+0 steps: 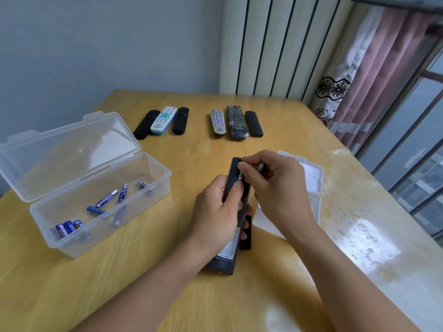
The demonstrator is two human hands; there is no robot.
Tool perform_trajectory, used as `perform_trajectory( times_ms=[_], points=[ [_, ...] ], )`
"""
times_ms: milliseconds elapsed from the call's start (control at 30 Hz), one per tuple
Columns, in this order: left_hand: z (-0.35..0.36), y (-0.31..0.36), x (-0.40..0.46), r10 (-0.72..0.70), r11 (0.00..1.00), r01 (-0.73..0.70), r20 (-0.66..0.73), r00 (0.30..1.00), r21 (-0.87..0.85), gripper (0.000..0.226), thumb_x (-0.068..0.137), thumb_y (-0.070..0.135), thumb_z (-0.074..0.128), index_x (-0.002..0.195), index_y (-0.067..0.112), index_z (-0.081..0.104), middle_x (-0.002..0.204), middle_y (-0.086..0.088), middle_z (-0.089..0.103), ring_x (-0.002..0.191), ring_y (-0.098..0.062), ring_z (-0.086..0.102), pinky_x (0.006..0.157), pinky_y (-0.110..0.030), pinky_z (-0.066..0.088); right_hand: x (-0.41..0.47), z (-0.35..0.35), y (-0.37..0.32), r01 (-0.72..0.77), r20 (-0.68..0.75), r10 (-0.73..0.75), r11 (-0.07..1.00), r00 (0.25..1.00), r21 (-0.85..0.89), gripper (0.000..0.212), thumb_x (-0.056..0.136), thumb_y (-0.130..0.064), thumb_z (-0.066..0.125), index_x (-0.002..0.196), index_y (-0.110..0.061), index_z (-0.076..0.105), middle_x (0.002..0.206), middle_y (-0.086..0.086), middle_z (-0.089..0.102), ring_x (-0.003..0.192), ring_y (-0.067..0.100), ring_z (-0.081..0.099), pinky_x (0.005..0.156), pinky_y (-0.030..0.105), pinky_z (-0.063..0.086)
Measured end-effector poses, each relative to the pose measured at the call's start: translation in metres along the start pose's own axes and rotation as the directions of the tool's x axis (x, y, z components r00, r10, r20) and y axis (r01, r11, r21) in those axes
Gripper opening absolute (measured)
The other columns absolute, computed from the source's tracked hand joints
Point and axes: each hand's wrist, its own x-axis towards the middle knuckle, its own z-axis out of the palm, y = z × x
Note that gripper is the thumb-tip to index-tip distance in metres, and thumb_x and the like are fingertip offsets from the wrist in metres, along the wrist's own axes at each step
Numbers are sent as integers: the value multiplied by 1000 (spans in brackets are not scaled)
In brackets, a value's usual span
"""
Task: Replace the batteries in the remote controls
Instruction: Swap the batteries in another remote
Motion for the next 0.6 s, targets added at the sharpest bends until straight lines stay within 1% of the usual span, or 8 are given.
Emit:
perform_trajectory(
  times_ms=[67, 200, 267, 333, 400, 467, 533, 600],
  points=[
    [1, -1, 1, 35, 999, -35, -15, 999, 19, 26, 108, 30, 46, 97, 8, 54, 70, -11, 66, 53, -30, 61, 46, -37, 53, -5, 3, -2, -18, 15, 17, 997, 1000, 72, 10, 94, -13, 68, 87, -19, 73, 52, -12, 60, 39, 7, 55, 41, 16, 42],
    [-3, -3, 4, 51, 998, -50, -50, 997, 27, 27, 109, 28, 44, 92, 7, 50, 64, -1, 60, 54, -33, 58, 46, -41, 53, -13, 8, -4, 5, 164, -7, 1000, 986, 10, 17, 102, -16, 56, 106, -17, 73, 62, -2, 66, 41, 15, 61, 43, 33, 54],
    [-7, 0, 6, 32, 999, -32, -64, 997, -9, 28, 108, 29, 46, 90, 9, 51, 64, -4, 59, 52, -32, 59, 45, -38, 51, -11, 8, -5, 11, 245, -10, 1000, 970, -2, 22, 104, -17, 53, 117, -18, 71, 61, -1, 62, 43, 12, 58, 44, 28, 51],
    [-8, 5, 6, 17, 996, -22, -57, 998, -88, 27, 107, 31, 48, 89, 12, 54, 67, -8, 63, 50, -28, 60, 44, -35, 51, -3, 2, -5, -60, 239, 24, 987, 971, 146, 25, 104, -15, 52, 121, -17, 70, 63, -4, 59, 47, 12, 53, 45, 23, 43],
    [-7, 9, 6, 4, 987, -10, -37, 999, -162, 24, 107, 31, 48, 94, 14, 58, 69, -9, 67, 51, -25, 62, 45, -34, 52, 7, -11, -5, -219, 237, 121, 867, 964, 448, 26, 106, -12, 47, 123, -10, 67, 76, 0, 62, 54, 13, 51, 48, 23, 42],
    [-6, 11, 7, -13, 978, 9, -19, 1000, -206, 22, 107, 31, 48, 99, 13, 60, 69, -8, 67, 52, -23, 62, 45, -33, 53, 13, -24, -4, -374, 336, 186, 639, 923, 672, 30, 105, -4, 44, 129, -1, 60, 91, 8, 66, 66, 13, 51, 55, 23, 46],
    [-8, 12, 7, -16, 980, 13, -14, 1000, -199, 22, 107, 30, 48, 101, 13, 60, 69, -8, 67, 52, -23, 62, 45, -33, 53, 15, -30, -3, -440, 398, 197, 513, 896, 737, 31, 100, 3, 46, 129, 2, 59, 102, 12, 69, 73, 13, 57, 63, 20, 52],
    [-11, 11, 5, -7, 984, 3, -22, 1000, -178, 21, 107, 29, 48, 102, 11, 58, 69, -9, 67, 52, -24, 61, 44, -33, 53, 13, -28, -3, -461, 417, 200, 445, 887, 768, 28, 96, -2, 57, 123, 0, 61, 105, 13, 72, 74, 11, 62, 68, 17, 54]
  ],
)
